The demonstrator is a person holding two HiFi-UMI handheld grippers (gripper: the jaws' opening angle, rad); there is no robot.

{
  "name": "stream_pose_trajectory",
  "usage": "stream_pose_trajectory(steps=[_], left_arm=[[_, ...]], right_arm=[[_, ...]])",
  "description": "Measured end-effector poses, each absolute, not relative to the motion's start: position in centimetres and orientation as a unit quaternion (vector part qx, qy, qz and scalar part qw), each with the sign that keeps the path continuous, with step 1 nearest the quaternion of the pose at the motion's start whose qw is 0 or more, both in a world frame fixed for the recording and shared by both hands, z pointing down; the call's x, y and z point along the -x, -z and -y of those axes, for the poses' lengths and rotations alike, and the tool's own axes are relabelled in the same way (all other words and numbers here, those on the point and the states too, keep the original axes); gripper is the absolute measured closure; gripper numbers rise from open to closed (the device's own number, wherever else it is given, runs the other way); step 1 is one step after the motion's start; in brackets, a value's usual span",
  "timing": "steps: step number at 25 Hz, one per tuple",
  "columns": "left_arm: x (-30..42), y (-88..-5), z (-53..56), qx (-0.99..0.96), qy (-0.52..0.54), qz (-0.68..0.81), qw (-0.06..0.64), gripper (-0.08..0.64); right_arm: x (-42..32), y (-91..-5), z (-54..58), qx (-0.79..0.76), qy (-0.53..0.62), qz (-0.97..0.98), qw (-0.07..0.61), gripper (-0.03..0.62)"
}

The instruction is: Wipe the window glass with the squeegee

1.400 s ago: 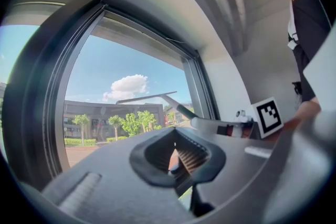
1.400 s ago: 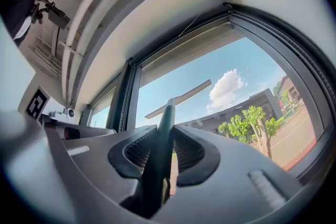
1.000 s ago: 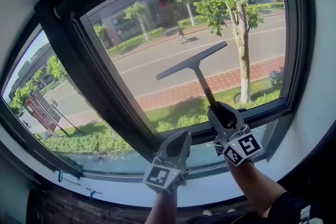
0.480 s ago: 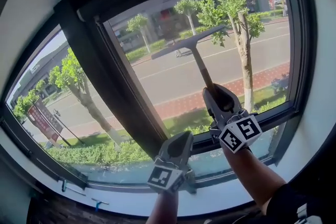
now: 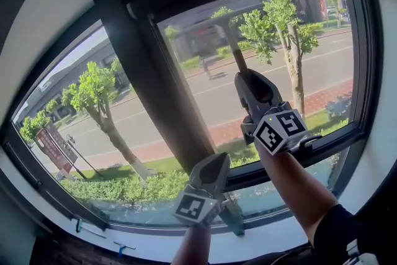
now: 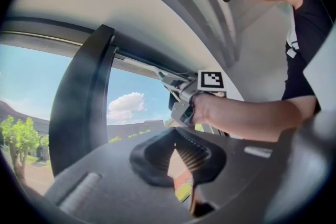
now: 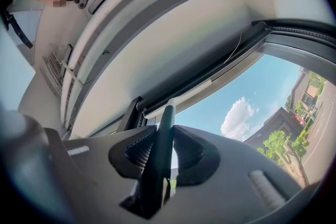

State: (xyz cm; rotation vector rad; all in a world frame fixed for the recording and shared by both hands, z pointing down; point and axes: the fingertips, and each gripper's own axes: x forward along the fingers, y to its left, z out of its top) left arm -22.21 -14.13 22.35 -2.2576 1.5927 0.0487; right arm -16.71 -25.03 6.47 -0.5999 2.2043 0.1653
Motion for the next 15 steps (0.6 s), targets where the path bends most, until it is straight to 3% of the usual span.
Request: stream_pose_trajectory(steps=[15], left_arm=[[25.5,-21.7,13.7,0.812,-0.019,-0.549,0.197,0.557]], right_arm=[[22.2,-1.7,27.0,0.256,-0.086,-0.866,0.422,0.492]])
